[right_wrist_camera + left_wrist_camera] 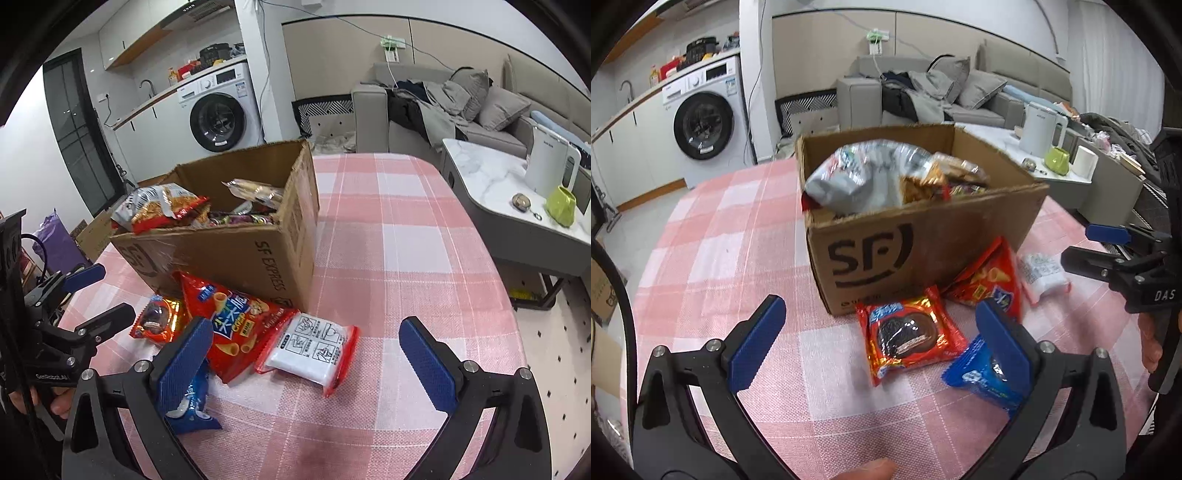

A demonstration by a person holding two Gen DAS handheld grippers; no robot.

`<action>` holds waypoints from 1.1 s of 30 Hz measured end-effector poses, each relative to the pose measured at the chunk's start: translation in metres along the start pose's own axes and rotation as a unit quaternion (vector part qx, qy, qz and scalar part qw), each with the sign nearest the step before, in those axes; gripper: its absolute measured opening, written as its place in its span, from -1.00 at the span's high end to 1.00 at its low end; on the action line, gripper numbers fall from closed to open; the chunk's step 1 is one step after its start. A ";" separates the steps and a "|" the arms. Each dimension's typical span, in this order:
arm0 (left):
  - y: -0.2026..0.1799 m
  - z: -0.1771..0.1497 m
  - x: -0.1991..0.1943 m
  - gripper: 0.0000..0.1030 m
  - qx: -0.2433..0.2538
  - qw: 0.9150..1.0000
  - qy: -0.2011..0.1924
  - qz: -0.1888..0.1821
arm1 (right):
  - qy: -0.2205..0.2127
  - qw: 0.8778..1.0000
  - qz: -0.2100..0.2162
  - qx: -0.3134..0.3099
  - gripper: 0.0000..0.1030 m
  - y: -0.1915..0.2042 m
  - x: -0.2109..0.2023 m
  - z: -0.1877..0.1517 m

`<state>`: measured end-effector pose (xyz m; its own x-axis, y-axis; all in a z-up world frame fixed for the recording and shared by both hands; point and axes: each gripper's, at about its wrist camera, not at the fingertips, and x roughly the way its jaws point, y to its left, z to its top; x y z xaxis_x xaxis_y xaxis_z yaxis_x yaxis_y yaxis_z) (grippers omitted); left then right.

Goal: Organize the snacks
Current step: 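Move both tools toward the snacks lying in front of the box, then grasp the red Oreo pack with the left gripper while the right gripper grasps the white wrapped bag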

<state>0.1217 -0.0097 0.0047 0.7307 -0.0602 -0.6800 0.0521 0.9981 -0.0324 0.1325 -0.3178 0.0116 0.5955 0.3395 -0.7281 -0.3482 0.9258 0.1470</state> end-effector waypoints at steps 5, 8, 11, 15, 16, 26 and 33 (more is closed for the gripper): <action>0.006 -0.004 0.018 -0.99 -0.011 1.000 0.018 0.001 | 0.022 1.000 -0.016 0.004 -0.99 -0.004 0.016 -0.004; 0.009 -0.006 0.027 -0.99 -0.014 1.000 0.026 0.002 | 0.041 0.999 -0.015 0.014 -0.99 -0.008 0.024 -0.007; 0.009 -0.007 0.037 -0.99 -0.017 0.999 0.035 -0.001 | 0.060 0.997 -0.028 0.030 -0.99 -0.012 0.033 -0.010; 0.012 -0.010 0.049 -0.99 -0.020 0.999 0.048 0.000 | 0.073 0.996 -0.042 0.034 -0.99 -0.016 0.043 -0.013; 0.013 -0.011 0.050 -0.99 -0.020 0.999 0.049 -0.001 | 0.076 0.996 -0.041 0.037 -0.99 -0.017 0.045 -0.014; 0.015 -0.014 0.062 -0.99 -0.014 0.998 0.058 0.008 | 0.081 0.994 -0.059 0.033 -0.99 -0.013 0.055 -0.016; 0.012 -0.018 0.065 -0.99 -0.013 0.998 0.060 0.007 | 0.081 0.994 -0.062 0.050 -0.99 -0.025 0.051 -0.015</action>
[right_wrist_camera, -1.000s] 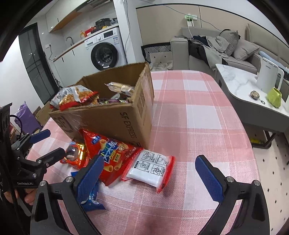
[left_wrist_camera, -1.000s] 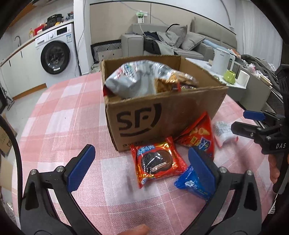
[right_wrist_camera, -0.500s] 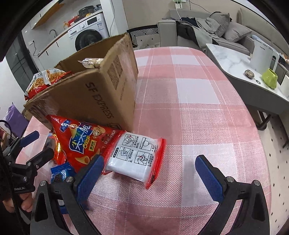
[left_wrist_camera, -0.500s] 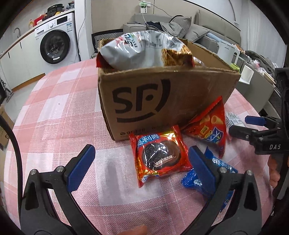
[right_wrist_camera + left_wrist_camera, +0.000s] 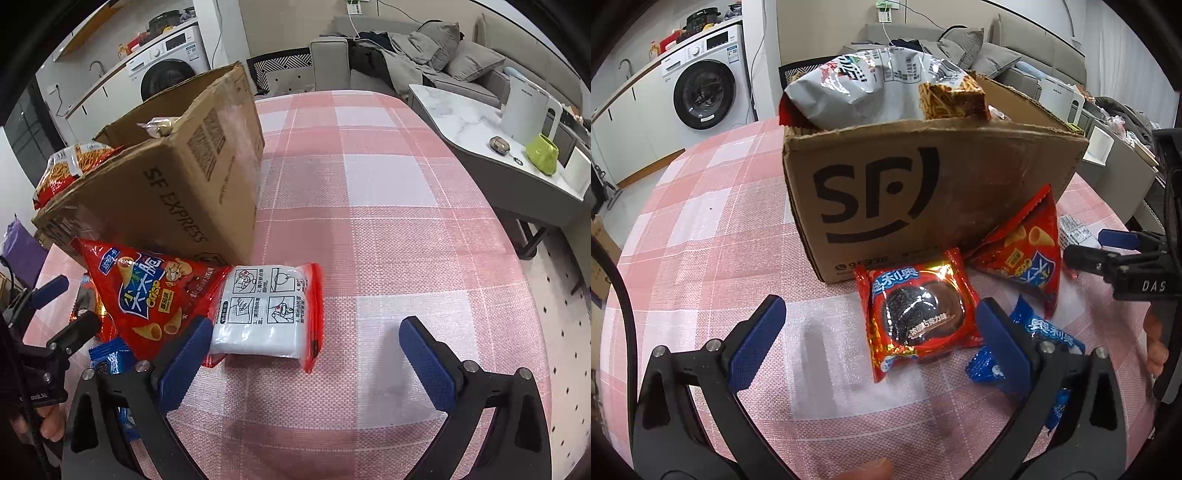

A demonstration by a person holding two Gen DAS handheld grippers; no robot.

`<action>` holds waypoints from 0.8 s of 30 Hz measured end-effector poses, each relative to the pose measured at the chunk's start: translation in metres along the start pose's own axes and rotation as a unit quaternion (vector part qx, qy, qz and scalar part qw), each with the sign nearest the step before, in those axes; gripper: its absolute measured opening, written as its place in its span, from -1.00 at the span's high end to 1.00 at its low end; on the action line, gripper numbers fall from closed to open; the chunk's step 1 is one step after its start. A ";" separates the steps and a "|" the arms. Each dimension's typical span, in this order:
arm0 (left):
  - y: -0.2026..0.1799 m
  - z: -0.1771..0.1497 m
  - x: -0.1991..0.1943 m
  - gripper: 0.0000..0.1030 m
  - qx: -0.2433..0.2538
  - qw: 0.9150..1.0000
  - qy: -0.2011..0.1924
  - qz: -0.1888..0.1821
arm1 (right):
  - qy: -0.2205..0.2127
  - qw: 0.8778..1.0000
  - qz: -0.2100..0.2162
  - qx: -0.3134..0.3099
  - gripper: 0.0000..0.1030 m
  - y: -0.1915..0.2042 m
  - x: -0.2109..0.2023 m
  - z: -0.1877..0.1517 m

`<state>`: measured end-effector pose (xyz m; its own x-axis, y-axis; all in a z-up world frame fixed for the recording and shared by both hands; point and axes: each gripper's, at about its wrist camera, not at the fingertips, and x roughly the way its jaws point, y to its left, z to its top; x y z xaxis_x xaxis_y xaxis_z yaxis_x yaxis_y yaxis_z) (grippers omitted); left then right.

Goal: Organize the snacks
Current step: 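Grasp the red Oreo pack with the left gripper while the right gripper grasps the white wrapped bag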

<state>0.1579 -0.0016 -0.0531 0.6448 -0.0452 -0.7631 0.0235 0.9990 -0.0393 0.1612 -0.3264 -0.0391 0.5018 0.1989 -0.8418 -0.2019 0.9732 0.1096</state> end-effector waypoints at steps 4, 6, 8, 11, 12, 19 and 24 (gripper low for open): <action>-0.003 0.001 0.003 -0.99 -0.002 1.000 0.002 0.001 | -0.009 1.000 -0.001 -0.009 -0.97 0.002 -0.001 0.001; -0.007 0.001 0.004 -0.99 0.000 1.000 0.005 0.003 | -0.015 1.000 0.003 -0.012 -0.90 0.004 -0.002 -0.001; -0.010 0.000 0.006 -0.99 0.004 1.000 0.008 0.004 | -0.017 1.000 -0.004 -0.014 -0.88 0.005 -0.003 -0.002; -0.015 0.000 0.008 -0.88 0.014 1.000 0.012 0.000 | -0.016 1.000 0.009 -0.015 -0.76 0.007 -0.004 -0.002; -0.017 0.000 0.009 -0.83 0.016 1.000 0.013 -0.004 | -0.016 1.000 0.014 -0.016 -0.67 0.007 -0.004 -0.002; -0.025 -0.004 0.012 -0.22 0.023 0.998 0.016 -0.048 | -0.017 0.999 0.037 -0.026 -0.36 0.014 -0.007 -0.004; -0.021 -0.004 0.008 -0.03 0.015 0.998 0.010 -0.059 | -0.016 0.998 0.054 -0.030 -0.14 0.014 -0.008 -0.005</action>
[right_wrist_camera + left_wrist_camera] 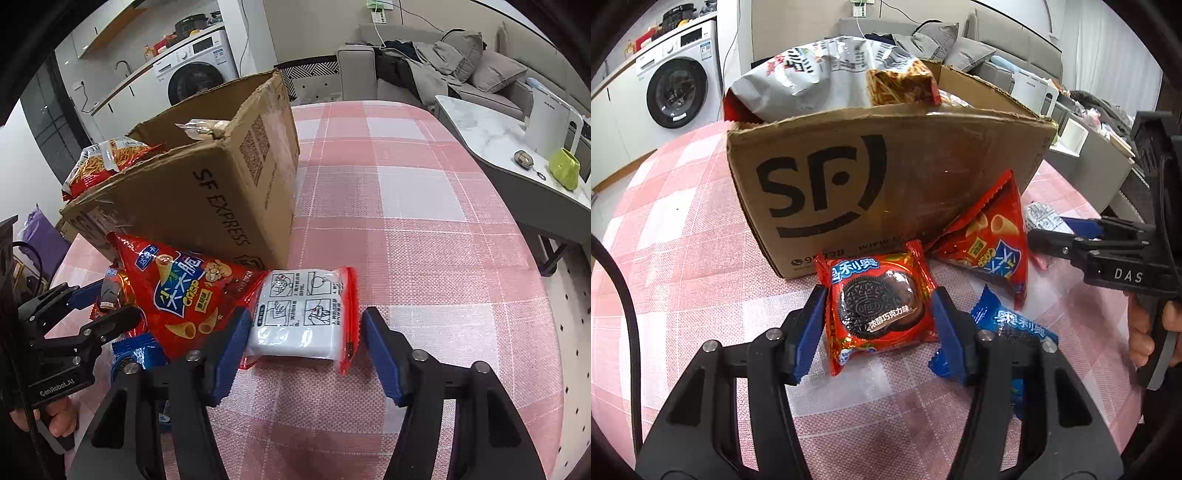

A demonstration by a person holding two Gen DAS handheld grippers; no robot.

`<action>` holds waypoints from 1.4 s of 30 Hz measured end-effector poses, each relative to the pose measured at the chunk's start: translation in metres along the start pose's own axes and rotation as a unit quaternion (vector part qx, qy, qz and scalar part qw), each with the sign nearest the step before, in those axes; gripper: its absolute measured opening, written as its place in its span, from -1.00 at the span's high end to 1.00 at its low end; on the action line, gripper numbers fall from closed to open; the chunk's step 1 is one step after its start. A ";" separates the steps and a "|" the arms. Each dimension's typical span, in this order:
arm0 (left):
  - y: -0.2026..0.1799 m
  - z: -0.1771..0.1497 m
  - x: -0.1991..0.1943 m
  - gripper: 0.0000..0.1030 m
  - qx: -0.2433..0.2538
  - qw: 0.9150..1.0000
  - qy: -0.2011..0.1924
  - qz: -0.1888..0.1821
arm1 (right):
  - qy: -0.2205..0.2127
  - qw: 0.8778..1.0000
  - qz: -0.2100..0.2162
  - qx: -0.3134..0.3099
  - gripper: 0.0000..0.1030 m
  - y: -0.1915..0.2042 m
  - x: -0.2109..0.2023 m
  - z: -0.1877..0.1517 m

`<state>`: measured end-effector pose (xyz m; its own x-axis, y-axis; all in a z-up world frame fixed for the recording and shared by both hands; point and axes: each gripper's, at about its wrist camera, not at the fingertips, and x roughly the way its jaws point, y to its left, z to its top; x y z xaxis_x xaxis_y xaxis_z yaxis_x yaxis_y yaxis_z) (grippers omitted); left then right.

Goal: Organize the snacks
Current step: 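Grasp the red Oreo pack with the left gripper while the right gripper grasps the white wrapped bag, then lift both held snacks and carry them over the cardboard box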

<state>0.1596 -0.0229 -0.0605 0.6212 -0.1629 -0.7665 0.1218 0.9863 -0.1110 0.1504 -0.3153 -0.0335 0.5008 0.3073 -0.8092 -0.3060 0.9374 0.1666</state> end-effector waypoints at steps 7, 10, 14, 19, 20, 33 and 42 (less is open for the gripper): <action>0.003 0.003 -0.004 0.04 -0.006 1.000 -0.005 -0.005 | 0.000 1.000 0.001 -0.012 0.03 0.003 -0.004 -0.002; 0.011 0.001 -0.009 0.06 -0.009 1.000 -0.006 -0.007 | -0.002 1.000 0.004 -0.012 0.06 0.003 -0.005 -0.003; 0.015 -0.002 -0.013 0.07 -0.006 1.000 -0.008 -0.006 | -0.007 1.000 0.009 -0.014 0.06 0.003 -0.011 -0.003; 0.016 0.000 -0.017 0.09 -0.007 1.000 -0.010 -0.008 | -0.013 1.000 0.012 -0.013 0.06 0.001 -0.017 0.000; 0.017 -0.001 -0.019 0.10 -0.010 1.000 -0.012 -0.008 | -0.014 1.000 0.012 -0.013 0.06 0.002 -0.017 0.000; 0.023 -0.007 -0.021 -0.02 -0.011 1.000 -0.001 -0.011 | -0.007 1.000 0.010 -0.018 0.06 0.003 -0.014 0.001; 0.014 -0.010 -0.024 0.06 0.018 1.000 -0.004 -0.004 | -0.008 1.000 0.011 -0.022 0.06 0.006 -0.014 0.000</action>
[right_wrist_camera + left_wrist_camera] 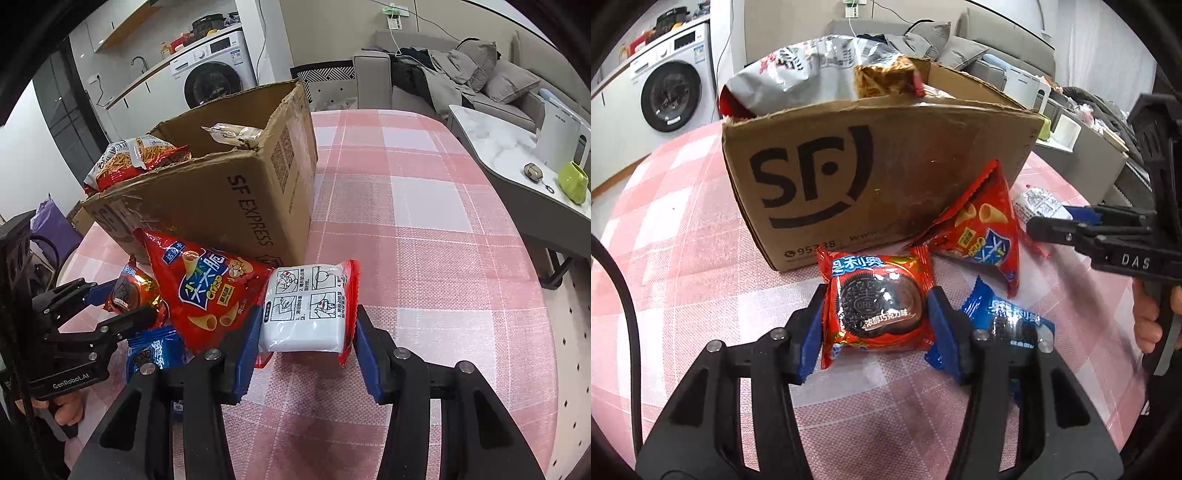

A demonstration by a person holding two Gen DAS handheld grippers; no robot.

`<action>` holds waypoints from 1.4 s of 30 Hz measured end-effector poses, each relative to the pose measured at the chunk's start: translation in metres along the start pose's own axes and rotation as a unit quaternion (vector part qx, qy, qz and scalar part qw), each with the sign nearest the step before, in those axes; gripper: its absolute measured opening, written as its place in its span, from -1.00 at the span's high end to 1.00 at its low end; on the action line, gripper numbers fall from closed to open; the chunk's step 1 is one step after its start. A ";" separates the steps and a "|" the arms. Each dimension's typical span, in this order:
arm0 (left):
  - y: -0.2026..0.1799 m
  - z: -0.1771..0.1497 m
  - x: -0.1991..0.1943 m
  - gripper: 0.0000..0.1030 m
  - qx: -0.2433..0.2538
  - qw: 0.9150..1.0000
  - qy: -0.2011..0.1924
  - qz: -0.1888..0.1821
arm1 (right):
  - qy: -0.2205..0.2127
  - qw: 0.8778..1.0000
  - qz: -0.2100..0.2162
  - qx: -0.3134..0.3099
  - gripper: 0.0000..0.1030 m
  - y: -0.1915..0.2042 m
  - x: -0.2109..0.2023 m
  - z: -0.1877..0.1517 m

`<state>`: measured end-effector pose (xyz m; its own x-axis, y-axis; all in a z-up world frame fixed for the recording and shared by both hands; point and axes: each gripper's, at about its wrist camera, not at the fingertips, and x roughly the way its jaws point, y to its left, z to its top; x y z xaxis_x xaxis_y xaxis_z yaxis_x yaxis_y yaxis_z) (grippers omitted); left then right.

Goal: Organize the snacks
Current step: 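Lift both held snacks and carry them over the cardboard box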

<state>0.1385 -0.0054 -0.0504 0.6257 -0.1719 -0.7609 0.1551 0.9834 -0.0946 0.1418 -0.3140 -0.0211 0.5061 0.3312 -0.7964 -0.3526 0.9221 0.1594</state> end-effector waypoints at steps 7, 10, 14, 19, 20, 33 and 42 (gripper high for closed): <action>-0.006 0.001 -0.024 0.09 0.004 1.000 -0.028 -0.007 | -0.012 1.000 0.001 0.006 0.06 -0.004 -0.008 0.002; -0.006 0.001 -0.036 0.09 0.004 0.999 -0.038 -0.008 | -0.023 1.000 0.002 0.007 0.06 -0.004 -0.015 0.004; -0.003 0.001 -0.055 0.09 0.005 0.999 -0.052 -0.013 | -0.037 0.999 0.003 0.006 0.06 -0.004 -0.025 0.007; -0.003 0.005 -0.080 0.09 0.003 0.998 -0.065 -0.017 | -0.054 0.999 0.005 0.005 0.06 -0.003 -0.038 0.011; -0.003 0.005 -0.085 0.09 0.004 0.998 -0.068 -0.018 | -0.058 0.998 0.006 0.005 0.06 -0.002 -0.042 0.012; 0.007 0.019 -0.150 0.09 -0.004 0.994 -0.108 -0.025 | -0.097 0.995 0.019 0.001 0.06 0.002 -0.074 0.018; 0.020 0.025 -0.185 0.09 -0.012 0.991 -0.133 -0.021 | -0.122 0.992 0.044 -0.007 0.06 0.011 -0.088 0.018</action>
<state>0.0450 0.0446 0.1043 0.7989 -0.2192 -0.5601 0.1688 0.9755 -0.1409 0.1076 -0.3290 0.0608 0.6477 0.4493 -0.6153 -0.4126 0.8858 0.2125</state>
